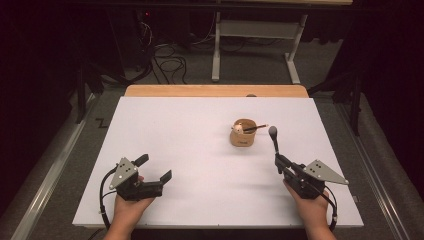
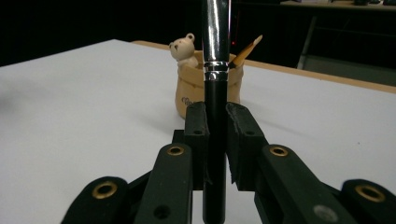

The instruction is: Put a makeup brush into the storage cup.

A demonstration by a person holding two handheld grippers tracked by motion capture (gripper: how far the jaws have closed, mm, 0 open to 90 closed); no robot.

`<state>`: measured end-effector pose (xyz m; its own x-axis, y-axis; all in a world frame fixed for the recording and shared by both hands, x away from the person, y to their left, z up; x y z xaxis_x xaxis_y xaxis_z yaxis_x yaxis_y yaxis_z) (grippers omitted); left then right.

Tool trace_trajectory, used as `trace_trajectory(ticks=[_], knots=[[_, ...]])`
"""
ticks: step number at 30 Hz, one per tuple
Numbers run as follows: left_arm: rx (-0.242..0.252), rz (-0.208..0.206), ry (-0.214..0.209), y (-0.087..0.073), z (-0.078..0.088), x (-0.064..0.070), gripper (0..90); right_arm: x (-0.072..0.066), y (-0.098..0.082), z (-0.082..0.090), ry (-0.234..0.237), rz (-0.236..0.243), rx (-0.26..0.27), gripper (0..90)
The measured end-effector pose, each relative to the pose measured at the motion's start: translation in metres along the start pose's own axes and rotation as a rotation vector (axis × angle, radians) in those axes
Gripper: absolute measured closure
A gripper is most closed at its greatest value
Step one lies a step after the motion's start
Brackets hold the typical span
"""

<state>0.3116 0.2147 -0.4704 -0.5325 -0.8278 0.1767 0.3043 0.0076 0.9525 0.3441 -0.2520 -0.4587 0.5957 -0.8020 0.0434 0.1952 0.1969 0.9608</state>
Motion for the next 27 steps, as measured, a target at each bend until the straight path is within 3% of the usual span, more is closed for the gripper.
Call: trace_trajectory(ticks=[5, 10, 17, 27], knots=[[0.003, -0.002, -0.02, 0.001, -0.001, 0.002, 3.9, -0.002, 0.003, 0.0, 0.024, -0.014, 0.017, 80.7], [0.006, 0.002, -0.017, 0.001, -0.001, 0.003, 4.2, -0.007, 0.01, -0.007, 0.068, 0.014, -0.002, 80.7], [0.008, -0.003, -0.013, 0.002, 0.0, 0.004, 2.6, -0.02, 0.026, -0.021, 0.13, 0.044, 0.013, 80.7], [0.01, -0.002, -0.013, 0.003, 0.001, 0.004, 2.4, -0.04, 0.029, -0.038, 0.174, 0.053, 0.028, 80.7]])
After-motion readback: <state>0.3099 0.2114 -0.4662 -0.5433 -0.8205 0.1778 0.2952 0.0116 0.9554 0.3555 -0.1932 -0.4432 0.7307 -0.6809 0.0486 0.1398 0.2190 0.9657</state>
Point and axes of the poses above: each handheld gripper's, and its own axes: z roughly backward along the jaws, y roughly out of its top, x roughly to its right, the point moved 1 cm from there along -z, roughly forward along the jaws, and after that the axes turned 2 degrees about z, right-handed, at the moved point
